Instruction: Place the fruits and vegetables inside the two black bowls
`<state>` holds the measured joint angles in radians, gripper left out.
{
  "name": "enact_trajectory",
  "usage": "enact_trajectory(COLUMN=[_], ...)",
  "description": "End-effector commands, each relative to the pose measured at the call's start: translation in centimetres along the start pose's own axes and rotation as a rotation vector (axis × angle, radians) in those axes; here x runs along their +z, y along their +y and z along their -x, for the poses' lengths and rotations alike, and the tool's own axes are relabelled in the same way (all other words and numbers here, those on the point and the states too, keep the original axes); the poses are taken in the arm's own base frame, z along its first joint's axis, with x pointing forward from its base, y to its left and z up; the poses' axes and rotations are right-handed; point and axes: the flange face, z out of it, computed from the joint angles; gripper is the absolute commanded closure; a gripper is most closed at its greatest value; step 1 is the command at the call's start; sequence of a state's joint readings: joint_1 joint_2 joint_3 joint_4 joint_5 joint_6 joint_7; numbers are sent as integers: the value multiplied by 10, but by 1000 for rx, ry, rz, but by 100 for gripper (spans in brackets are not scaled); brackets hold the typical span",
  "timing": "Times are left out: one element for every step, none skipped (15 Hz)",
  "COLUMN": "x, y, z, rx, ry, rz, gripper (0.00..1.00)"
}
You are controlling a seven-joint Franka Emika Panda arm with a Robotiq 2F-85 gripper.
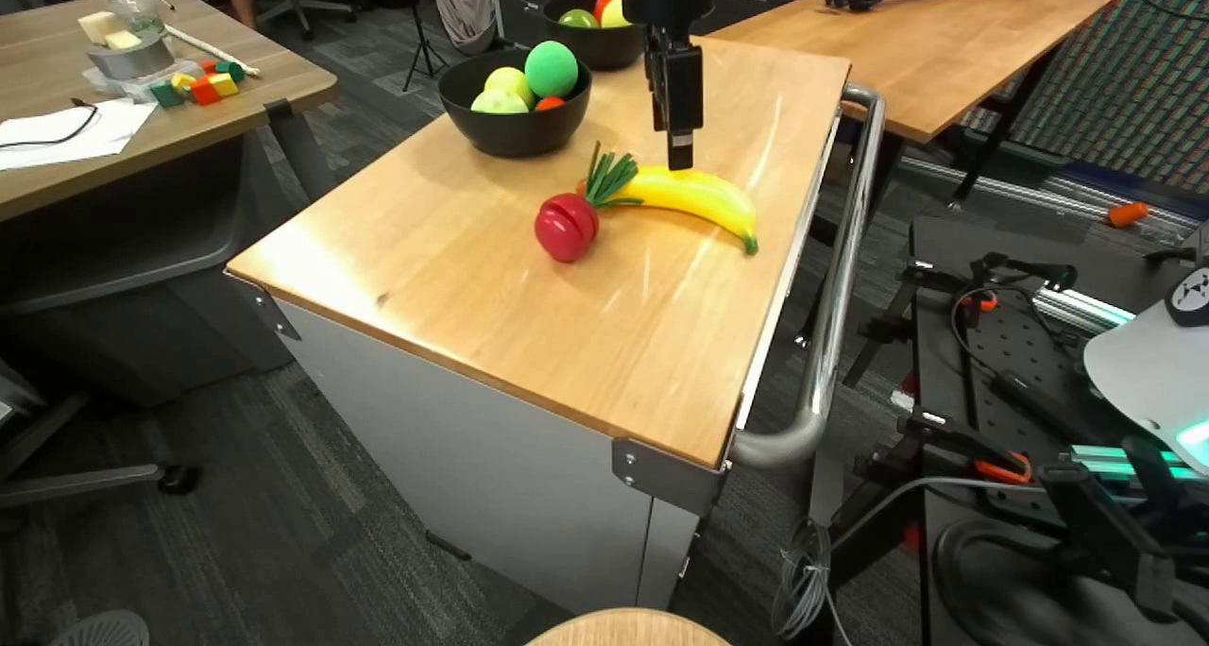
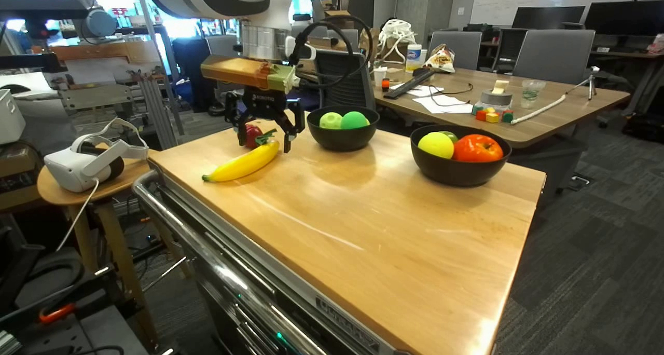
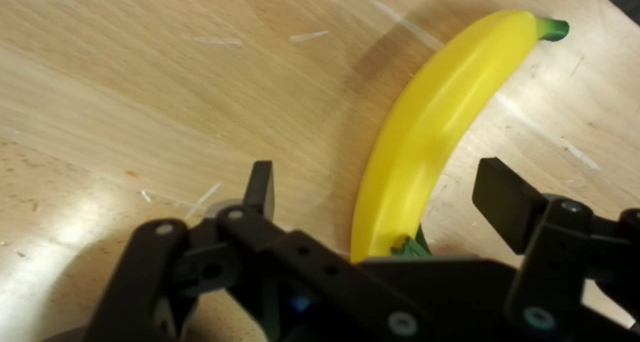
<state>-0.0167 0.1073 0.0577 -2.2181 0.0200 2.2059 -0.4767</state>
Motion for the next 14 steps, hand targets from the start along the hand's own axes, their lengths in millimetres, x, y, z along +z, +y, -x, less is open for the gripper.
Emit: enact_trajectory(x=[-5, -3, -1, 1, 3, 7, 10, 14, 17, 20, 23, 26, 30, 32], y=[-16, -18, -21, -22, -23, -21, -19, -16, -14, -13, -13, -12, -12, -12], z=[4, 2, 2, 1, 1, 0, 0, -2, -3, -4, -5, -6, -7, -8], rx=[-24, -28, -35, -38, -37, -29, -18, 3, 16, 21, 28, 31, 34, 34], ry=[-3, -8, -14, -21, -28, -36, -39, -32, -34, -34, -39, -43, -48, -53], rz=[-24, -40, -45, -51, -56, -57, -54, -43, -43, -36, -39, -41, -45, -47], gripper=[0, 0, 0, 0, 0, 0, 0, 0, 0, 0, 0, 1, 18, 26])
